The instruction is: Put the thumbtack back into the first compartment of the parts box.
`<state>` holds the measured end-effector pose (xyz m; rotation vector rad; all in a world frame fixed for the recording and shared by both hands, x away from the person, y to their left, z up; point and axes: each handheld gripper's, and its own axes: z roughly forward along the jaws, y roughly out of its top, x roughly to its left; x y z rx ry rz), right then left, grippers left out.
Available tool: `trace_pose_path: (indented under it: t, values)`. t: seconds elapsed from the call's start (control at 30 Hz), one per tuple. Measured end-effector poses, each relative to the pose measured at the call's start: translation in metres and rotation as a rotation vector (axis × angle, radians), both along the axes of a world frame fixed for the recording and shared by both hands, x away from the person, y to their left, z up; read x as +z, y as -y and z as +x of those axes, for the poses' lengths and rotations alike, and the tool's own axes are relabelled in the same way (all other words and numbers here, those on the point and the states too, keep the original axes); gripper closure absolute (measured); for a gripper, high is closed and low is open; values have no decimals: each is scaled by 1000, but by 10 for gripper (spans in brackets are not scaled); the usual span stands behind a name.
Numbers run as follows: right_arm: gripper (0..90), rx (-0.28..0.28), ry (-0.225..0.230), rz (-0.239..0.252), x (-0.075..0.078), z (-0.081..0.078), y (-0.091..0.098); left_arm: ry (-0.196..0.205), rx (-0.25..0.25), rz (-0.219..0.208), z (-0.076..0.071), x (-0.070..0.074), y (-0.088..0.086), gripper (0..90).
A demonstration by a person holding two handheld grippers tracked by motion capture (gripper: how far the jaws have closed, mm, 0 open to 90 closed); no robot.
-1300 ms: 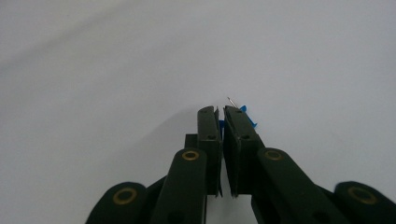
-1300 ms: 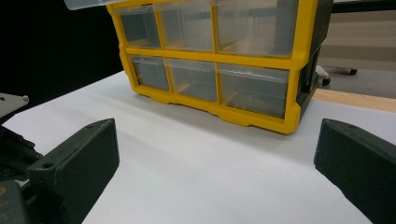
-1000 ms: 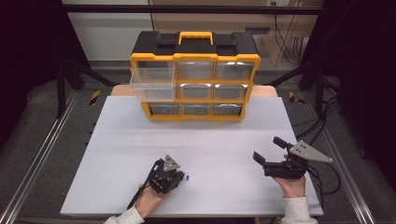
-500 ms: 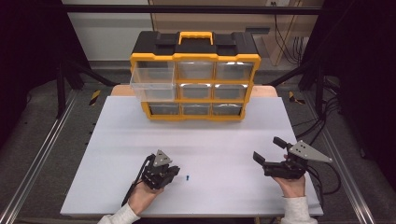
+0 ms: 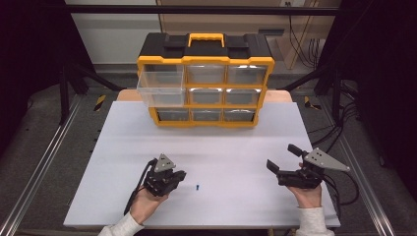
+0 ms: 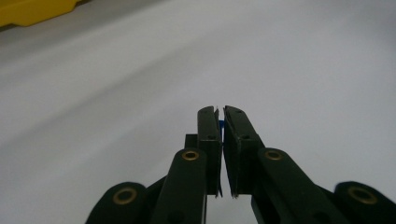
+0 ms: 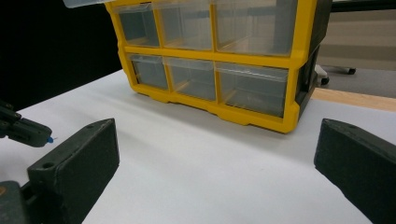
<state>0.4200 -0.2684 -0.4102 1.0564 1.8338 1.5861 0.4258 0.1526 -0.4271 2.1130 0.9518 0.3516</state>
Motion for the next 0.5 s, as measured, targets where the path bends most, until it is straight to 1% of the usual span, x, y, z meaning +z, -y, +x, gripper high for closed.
trace_pose_path:
  t: [0.23, 0.5]
  values:
    - [5, -4, -1, -3, 0, 0, 0, 13, 4, -13, 2, 9, -7, 851]
    - [5, -6, -6, -1, 0, 0, 0, 40, 7, -31, 4, 21, -14, 851]
